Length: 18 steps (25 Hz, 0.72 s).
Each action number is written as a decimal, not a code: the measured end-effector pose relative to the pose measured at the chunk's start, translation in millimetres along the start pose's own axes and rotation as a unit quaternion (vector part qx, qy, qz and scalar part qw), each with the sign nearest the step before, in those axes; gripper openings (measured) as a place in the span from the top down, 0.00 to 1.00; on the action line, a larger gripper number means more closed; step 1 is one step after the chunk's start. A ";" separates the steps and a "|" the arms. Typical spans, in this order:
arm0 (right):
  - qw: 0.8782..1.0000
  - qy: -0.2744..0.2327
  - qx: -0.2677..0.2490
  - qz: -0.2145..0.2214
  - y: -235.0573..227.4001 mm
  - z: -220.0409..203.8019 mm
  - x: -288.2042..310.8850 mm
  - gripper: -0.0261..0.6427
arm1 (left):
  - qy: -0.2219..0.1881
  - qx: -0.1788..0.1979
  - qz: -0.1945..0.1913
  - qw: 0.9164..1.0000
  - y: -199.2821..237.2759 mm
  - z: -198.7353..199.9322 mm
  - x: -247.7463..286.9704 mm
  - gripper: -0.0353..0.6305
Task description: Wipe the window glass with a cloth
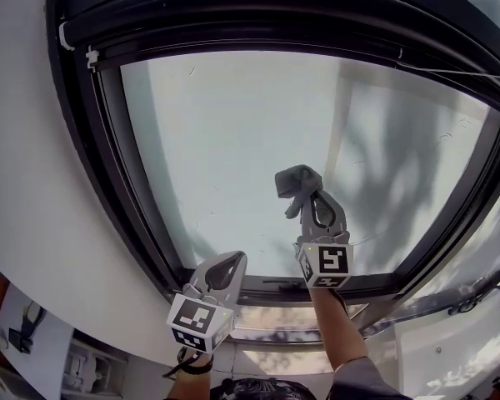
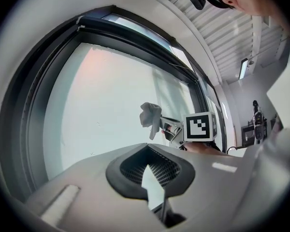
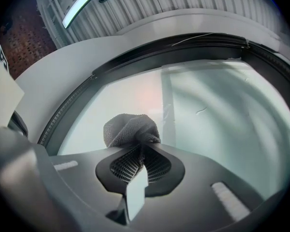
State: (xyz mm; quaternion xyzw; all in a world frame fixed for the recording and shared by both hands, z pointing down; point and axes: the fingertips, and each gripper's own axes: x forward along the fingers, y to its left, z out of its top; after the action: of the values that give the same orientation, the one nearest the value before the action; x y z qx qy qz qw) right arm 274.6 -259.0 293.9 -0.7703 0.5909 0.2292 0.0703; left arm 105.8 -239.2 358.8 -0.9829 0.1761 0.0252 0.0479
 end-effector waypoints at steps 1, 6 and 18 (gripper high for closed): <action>1.000 0.000 0.001 -0.007 -9.7 0.2 -4.2 0.94 | 0.001 0.001 -0.003 1.000 -4.1 0.4 2.3 0.94; 0.999 -0.007 -0.001 -0.032 -60.4 0.0 -24.6 0.94 | 0.003 0.003 -0.023 1.000 -26.7 1.6 15.0 0.94; 0.987 0.015 -0.012 -0.157 -219.0 -15.0 -94.6 0.94 | 0.005 -0.012 -0.046 0.999 -66.9 -7.1 52.0 0.94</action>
State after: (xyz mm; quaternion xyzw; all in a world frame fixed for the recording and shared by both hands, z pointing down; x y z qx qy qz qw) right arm 466.5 -117.8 312.9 -0.8575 0.4611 0.2109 0.0874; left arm 178.0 -195.3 368.1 -0.9905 0.1307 0.0205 0.0367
